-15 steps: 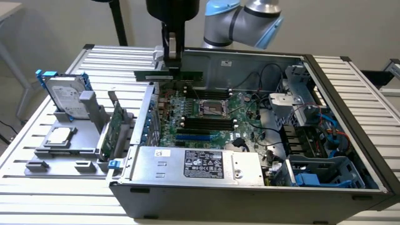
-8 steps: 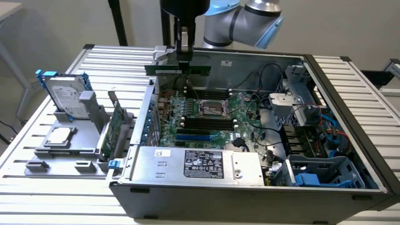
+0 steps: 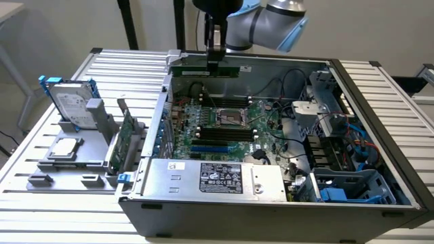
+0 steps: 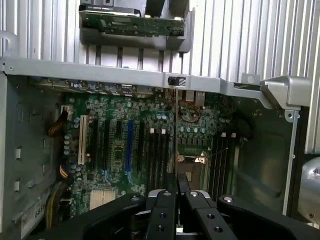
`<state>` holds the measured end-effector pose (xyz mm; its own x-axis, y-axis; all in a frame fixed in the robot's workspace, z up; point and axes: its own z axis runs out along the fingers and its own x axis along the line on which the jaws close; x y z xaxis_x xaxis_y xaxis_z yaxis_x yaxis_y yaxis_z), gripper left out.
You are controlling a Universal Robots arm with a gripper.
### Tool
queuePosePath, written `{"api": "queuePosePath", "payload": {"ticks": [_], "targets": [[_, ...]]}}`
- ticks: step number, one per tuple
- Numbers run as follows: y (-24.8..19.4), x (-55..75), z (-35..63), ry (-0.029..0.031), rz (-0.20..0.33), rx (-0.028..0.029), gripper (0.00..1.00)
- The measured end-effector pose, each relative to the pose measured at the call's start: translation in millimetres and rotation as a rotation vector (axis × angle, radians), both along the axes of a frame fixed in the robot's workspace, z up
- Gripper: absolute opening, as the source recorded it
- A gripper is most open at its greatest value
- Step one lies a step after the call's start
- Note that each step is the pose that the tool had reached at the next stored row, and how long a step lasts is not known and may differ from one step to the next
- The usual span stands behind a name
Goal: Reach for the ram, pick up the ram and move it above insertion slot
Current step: 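Pick up the ram and move it above insertion slot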
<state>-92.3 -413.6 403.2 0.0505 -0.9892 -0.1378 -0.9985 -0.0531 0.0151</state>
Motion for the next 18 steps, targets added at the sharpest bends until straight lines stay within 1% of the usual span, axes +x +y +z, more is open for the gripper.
{"api": "queuePosePath", "payload": {"ticks": [5, 8, 11, 15, 18], "targets": [[3.8, 19.9, -2.1, 0.0, -0.002, 0.0001, 0.12], [5.5, 27.6, -4.4, 0.0, -0.01, 0.0, 0.12], [6.1, 30.8, -6.7, -0.0001, -0.032, 0.0002, 0.12], [6.6, 32.3, -8.9, 0.0001, -0.076, 0.0, 0.12], [7.8, 34.4, -9.3, 0.0, -0.099, -0.0003, 0.12]]}}
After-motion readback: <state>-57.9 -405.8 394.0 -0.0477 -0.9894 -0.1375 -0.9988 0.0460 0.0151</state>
